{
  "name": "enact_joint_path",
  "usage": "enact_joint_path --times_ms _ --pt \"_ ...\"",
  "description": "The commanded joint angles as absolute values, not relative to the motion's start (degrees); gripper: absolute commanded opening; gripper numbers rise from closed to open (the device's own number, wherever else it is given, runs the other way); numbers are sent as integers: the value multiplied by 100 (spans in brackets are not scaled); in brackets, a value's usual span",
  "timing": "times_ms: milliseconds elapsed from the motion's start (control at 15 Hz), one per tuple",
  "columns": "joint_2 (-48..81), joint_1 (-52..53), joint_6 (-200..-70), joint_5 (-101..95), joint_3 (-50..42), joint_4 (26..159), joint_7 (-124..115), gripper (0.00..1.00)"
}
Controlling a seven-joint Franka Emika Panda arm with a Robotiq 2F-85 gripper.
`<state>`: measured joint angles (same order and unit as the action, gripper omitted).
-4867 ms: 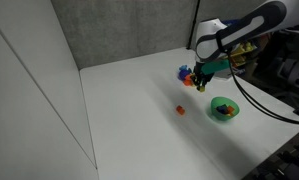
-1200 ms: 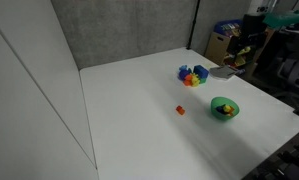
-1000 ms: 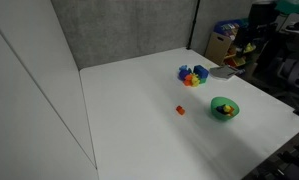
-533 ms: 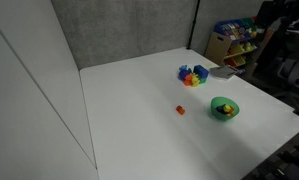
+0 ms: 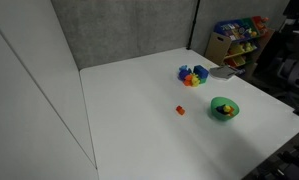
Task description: Put the yellow object inside the bowl
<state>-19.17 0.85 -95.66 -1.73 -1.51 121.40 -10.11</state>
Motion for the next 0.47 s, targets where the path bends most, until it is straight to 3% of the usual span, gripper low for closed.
enact_joint_path --times_ms 0,400 --pt "-2340 -69 -9542 -130 -171 12466 -751 100" --pt "-2334 -162 -9551 -153 -120 12559 -806 100"
